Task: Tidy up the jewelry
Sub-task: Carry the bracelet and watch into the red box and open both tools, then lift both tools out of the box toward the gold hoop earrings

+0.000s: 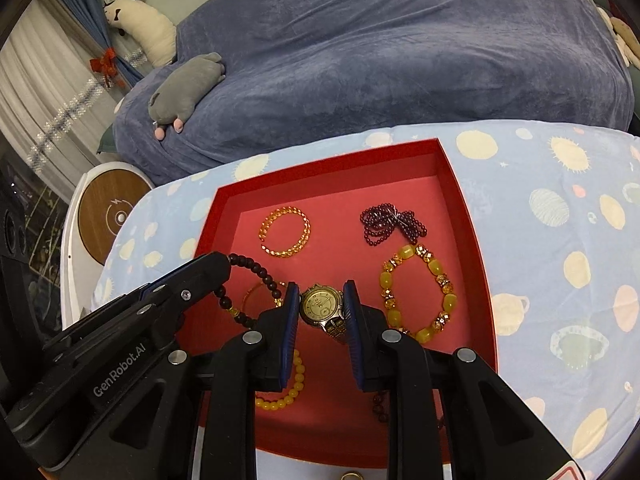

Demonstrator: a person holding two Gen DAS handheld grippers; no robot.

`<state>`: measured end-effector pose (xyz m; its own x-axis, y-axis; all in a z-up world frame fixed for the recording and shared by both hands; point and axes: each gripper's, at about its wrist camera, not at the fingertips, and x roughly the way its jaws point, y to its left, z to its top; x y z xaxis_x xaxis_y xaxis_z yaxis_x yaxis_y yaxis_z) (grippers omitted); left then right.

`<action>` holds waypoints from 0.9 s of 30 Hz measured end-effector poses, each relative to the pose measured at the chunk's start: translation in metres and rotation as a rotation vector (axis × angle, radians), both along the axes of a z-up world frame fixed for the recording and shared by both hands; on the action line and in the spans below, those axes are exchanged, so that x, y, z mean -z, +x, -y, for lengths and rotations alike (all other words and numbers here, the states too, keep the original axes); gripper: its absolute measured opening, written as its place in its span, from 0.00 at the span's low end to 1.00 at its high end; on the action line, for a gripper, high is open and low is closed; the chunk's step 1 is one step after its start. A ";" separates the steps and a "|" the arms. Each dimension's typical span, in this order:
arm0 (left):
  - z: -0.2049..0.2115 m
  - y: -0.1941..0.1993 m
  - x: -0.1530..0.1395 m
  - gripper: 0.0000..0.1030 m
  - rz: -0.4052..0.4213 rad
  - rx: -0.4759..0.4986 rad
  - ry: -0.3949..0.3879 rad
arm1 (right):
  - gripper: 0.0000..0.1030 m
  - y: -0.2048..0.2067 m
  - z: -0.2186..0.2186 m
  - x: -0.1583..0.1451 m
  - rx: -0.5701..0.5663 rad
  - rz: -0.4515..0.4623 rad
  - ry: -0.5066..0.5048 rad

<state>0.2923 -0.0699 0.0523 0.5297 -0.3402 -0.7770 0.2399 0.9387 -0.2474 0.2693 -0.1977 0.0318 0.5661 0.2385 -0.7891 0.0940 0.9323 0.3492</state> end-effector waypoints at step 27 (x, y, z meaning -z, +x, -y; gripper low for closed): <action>-0.034 -0.104 0.012 0.28 -0.015 -0.013 -0.005 | 0.24 -0.114 0.010 0.004 0.022 0.000 -0.055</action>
<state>0.1886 -0.0359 0.0407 0.5228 -0.3371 -0.7830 0.2237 0.9406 -0.2555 0.1552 -0.2077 0.0277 0.5710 0.1818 -0.8006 0.1151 0.9478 0.2973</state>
